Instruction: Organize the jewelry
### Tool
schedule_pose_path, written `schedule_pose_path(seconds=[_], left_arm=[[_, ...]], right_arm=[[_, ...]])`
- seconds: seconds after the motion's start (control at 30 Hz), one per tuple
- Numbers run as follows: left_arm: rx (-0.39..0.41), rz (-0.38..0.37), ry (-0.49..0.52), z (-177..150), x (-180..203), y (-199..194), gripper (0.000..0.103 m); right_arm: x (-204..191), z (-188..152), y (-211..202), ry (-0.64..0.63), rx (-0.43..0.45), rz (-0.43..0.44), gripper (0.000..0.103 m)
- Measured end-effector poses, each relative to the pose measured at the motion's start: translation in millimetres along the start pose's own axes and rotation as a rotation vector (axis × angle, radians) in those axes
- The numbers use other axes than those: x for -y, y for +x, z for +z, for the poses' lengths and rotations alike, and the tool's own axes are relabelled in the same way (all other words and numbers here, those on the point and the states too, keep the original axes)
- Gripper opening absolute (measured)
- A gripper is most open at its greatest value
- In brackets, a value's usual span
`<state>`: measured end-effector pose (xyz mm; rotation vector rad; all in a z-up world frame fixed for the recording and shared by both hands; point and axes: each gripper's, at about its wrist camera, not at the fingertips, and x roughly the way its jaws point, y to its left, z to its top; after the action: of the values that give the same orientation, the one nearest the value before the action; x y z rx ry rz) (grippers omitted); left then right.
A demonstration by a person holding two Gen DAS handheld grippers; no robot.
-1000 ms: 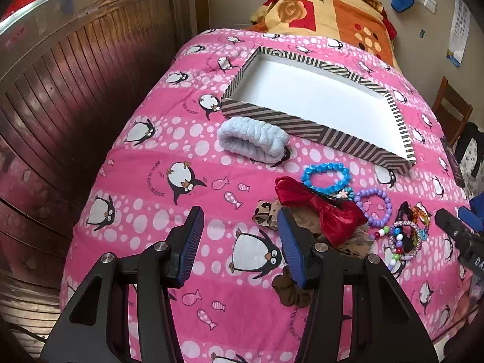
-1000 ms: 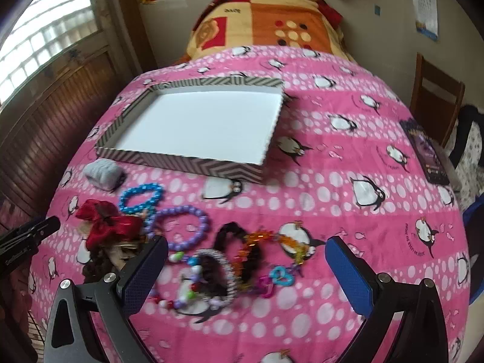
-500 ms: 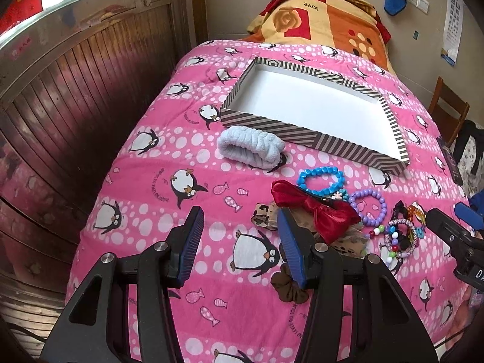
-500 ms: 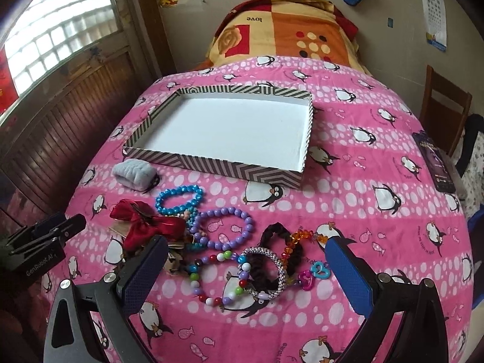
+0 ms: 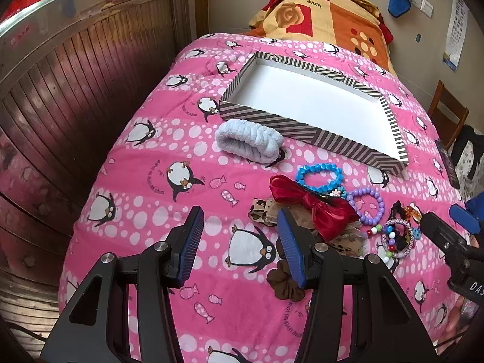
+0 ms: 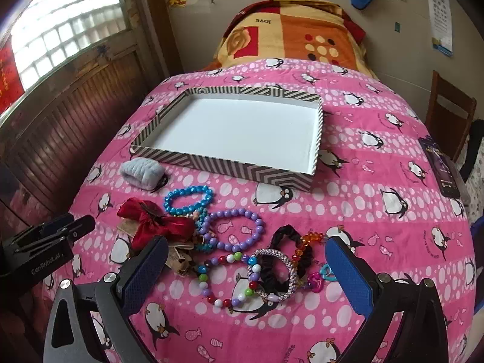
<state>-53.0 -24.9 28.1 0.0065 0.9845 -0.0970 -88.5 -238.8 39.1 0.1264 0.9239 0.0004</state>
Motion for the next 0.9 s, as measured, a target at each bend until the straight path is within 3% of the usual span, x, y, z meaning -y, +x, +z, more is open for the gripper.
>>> schedule_pose_path(seconds=[0.9], left_arm=[[-0.018, -0.006, -0.010, -1.5, 4.5, 8.1, 0.050]], right_arm=[[-4.0, 1.3, 0.3, -0.067, -0.015, -0.006, 0.103]])
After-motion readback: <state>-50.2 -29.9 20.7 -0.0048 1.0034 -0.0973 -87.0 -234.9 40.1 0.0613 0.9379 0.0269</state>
